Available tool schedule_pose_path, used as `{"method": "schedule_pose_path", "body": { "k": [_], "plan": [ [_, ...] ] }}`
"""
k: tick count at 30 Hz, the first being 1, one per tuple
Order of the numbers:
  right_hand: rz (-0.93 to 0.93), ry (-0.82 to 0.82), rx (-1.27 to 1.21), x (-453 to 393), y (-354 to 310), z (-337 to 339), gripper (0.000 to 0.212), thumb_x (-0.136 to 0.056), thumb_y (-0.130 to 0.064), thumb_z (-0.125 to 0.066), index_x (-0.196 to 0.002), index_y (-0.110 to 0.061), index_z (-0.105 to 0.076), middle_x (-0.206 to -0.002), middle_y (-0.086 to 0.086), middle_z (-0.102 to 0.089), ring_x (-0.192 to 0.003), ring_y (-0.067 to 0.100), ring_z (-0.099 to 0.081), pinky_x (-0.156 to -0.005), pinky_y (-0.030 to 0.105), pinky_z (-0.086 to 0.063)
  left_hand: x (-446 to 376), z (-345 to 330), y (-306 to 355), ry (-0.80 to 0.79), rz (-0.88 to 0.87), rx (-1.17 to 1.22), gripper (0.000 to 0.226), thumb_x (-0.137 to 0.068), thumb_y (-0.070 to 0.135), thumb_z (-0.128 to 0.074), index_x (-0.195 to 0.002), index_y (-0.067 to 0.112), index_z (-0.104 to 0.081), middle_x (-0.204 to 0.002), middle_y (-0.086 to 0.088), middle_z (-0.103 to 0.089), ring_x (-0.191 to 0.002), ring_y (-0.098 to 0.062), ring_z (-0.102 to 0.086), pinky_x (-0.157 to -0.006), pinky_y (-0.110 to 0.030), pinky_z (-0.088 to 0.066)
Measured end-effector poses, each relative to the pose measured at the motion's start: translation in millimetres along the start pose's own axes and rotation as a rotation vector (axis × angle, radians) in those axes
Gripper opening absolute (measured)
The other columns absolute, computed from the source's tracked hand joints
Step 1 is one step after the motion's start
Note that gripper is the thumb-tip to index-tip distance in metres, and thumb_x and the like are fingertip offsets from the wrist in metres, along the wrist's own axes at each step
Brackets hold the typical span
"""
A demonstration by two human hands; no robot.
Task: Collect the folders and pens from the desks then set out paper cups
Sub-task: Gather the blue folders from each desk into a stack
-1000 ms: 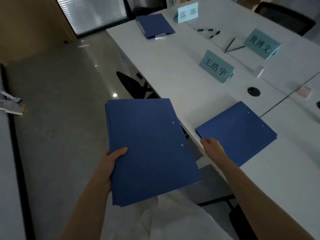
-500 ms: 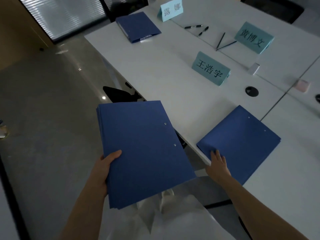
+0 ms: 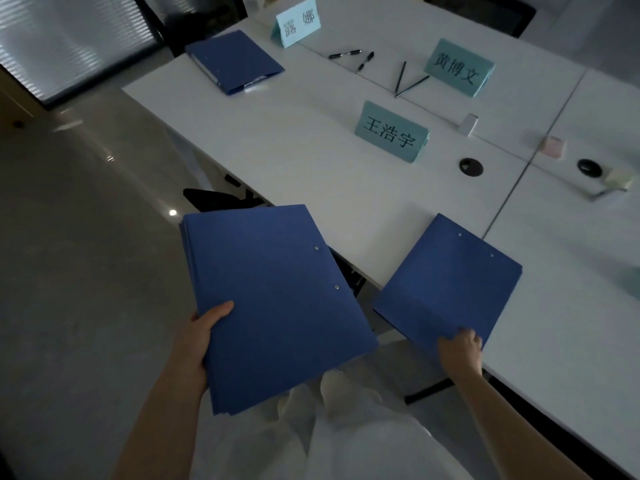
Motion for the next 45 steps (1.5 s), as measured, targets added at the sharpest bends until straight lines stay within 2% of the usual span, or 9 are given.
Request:
{"method": "schedule_pose_path", "body": {
  "k": [6,11,17,21,27,32,37,40,45],
  "plan": [
    [-0.262,-0.061,-0.097,-16,29,2,0.058,-0.095,-0.028,-0.048,-0.141,0.004,-0.034,-0.139,0.024,-0.044,-0.124,0.04,-0.046,-0.097,0.042,-0.043,2,1,1,-0.013,0.018,-0.027,0.057,-0.074,0.026,-0.077,-0.127,0.016,-0.06,-0.116,-0.011,-0.071,-0.099,-0.035,-0.069,-0.071,-0.043,-0.057],
    [-0.443,-0.138,-0.638,-15,29,1,0.057,-0.088,-0.032,-0.066,-0.13,-0.001,-0.044,-0.113,0.016,-0.053,-0.08,0.031,-0.053,-0.079,0.045,-0.049,5,-3,6,-0.033,-0.015,-0.063,0.044,-0.081,0.019,-0.071,-0.124,0.015,-0.061,-0.114,-0.012,-0.071,-0.096,-0.034,-0.069,-0.07,-0.042,-0.055],
    [-0.24,-0.256,-1.076,2,-1,-3,0.045,-0.099,-0.004,-0.045,-0.142,-0.014,-0.037,-0.136,0.009,-0.048,-0.109,0.033,-0.054,-0.085,0.046,-0.048,5,-11,6,-0.046,-0.027,-0.08,0.037,-0.085,0.016,-0.067,-0.122,0.013,-0.062,-0.111,-0.012,-0.071,-0.093,-0.033,-0.069,-0.069,-0.041,-0.055],
    [-0.178,-0.208,-1.212,16,-18,10,0.044,-0.098,0.0,-0.043,-0.138,-0.017,-0.043,-0.125,0.004,-0.055,-0.095,0.023,-0.061,-0.069,0.037,-0.053,4,-14,8,-0.05,-0.039,-0.075,0.031,-0.086,0.016,-0.067,-0.117,0.015,-0.064,-0.107,-0.011,-0.072,-0.09,-0.031,-0.07,-0.067,-0.04,-0.055],
    [-0.108,-0.443,-1.568,42,-57,32,0.031,-0.096,-0.001,-0.042,-0.114,-0.021,-0.058,-0.106,0.0,-0.06,-0.077,0.013,-0.058,-0.043,0.018,-0.046,-2,-15,10,-0.037,-0.046,-0.048,0.044,-0.083,0.019,-0.07,-0.126,0.014,-0.061,-0.115,-0.012,-0.07,-0.097,-0.033,-0.069,-0.07,-0.041,-0.056],
    [0.181,-0.691,-1.352,65,-106,53,0.038,-0.099,-0.006,-0.04,-0.13,-0.023,-0.054,-0.095,-0.002,-0.065,-0.053,0.007,-0.059,-0.042,0.017,-0.045,-1,-20,12,-0.025,-0.037,-0.012,0.044,-0.082,0.023,-0.073,-0.124,0.016,-0.061,-0.113,-0.01,-0.071,-0.097,-0.033,-0.07,-0.071,-0.044,-0.057],
    [0.435,-0.878,-1.063,72,-146,71,0.044,-0.094,-0.006,-0.046,-0.134,-0.02,-0.052,-0.131,0.004,-0.062,-0.109,0.023,-0.066,-0.08,0.034,-0.058,5,-23,13,0.048,-0.046,0.031,0.048,-0.083,0.024,-0.073,-0.127,0.015,-0.058,-0.111,-0.012,-0.071,-0.092,-0.033,-0.07,-0.066,-0.043,-0.058],
    [0.478,-0.958,-0.867,72,-167,75,0.041,-0.093,-0.004,-0.049,-0.131,-0.017,-0.054,-0.128,0.006,-0.064,-0.112,0.027,-0.064,-0.082,0.035,-0.058,11,-23,12,0.085,-0.06,0.051,0.047,-0.083,0.026,-0.073,-0.126,0.016,-0.057,-0.108,-0.01,-0.071,-0.087,-0.03,-0.07,-0.06,-0.039,-0.058],
    [0.588,-1.043,-0.546,79,-205,65,0.035,-0.095,-0.005,-0.05,-0.127,-0.018,-0.057,-0.124,0.004,-0.067,-0.108,0.026,-0.066,-0.082,0.033,-0.058,24,-10,10,0.156,-0.084,0.103,0.061,-0.071,0.038,-0.076,-0.125,0.016,-0.058,-0.11,-0.008,-0.071,-0.094,-0.03,-0.069,-0.069,-0.042,-0.057]
  ]
}}
Point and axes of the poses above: each hand's wrist, its own x-axis away from the middle knuckle, its own z-axis out of the back of the hand, y = z × x, the point moved 2 cm from there along -x, towards the middle knuckle
